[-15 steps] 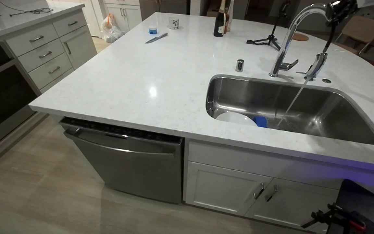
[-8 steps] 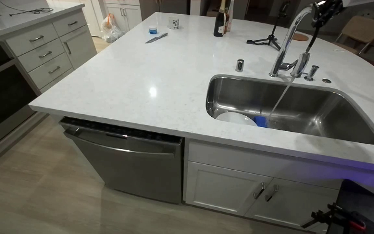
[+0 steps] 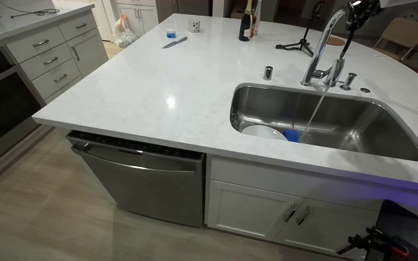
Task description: Move the faucet nozzle to the center
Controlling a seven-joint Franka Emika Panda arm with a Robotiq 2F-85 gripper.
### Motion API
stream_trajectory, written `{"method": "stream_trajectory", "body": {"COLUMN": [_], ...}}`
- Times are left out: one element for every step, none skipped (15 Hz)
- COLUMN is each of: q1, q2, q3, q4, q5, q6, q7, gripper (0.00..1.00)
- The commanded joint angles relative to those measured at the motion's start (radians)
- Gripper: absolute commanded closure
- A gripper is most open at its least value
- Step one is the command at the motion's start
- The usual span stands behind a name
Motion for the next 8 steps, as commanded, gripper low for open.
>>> {"method": "stream_trajectory", "body": {"q1": [0.011,0.013,0.014,0.015,0.017,0.019,0.021,0.024], "q2": [0.025,0.027,0.028,0.027,0.028,0.029,0.029,0.029], "q3": [0.027,0.026,0.027,0.028,0.029,0.03,0.033,0.035], "q4": [-0.013,-0.014,-0.015,-0.019,-0.02,-0.02,-0.021,-0.022], "q5": [0.032,0.027,0.028,0.028,0.028,0.029,0.03,0.032], "q6": [0.004,0.011,0.016,0.026,0.033,0.033,0.037,0.042], "q7": [-0.014,-0.006,-0.003,0.003,0.011,0.021,0.026,0.037], "gripper": [0.86,0.86,0.86,0.86,0.86,0.86,0.86,0.86]}}
